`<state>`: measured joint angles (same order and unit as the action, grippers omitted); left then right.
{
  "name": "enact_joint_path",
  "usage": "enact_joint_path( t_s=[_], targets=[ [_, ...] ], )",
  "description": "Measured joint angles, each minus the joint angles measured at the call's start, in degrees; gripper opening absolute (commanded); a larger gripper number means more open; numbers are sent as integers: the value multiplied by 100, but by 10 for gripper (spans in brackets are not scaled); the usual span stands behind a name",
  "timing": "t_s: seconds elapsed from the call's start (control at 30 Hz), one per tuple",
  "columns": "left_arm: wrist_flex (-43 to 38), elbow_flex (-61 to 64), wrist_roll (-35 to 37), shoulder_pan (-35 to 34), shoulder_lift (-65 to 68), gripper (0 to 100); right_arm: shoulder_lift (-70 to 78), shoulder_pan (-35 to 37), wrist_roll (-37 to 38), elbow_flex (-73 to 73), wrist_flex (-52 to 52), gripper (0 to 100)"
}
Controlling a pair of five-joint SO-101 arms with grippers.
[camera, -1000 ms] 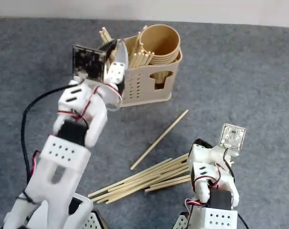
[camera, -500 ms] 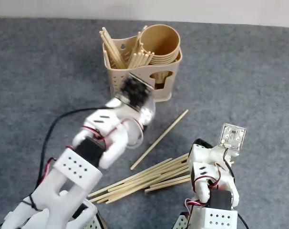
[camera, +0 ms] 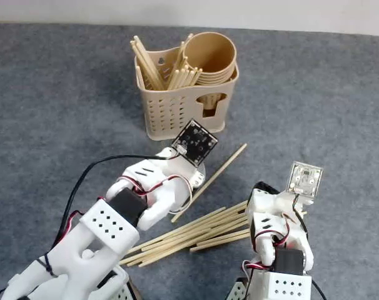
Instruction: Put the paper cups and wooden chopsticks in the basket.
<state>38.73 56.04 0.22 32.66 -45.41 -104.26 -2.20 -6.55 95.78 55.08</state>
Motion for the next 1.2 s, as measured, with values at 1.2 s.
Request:
enact_joint_path(
  t_s=[1.2],
  targets=[
    [686, -3288, 0, 404, 5644, 116, 0, 0, 0, 0, 0, 5]
  ],
)
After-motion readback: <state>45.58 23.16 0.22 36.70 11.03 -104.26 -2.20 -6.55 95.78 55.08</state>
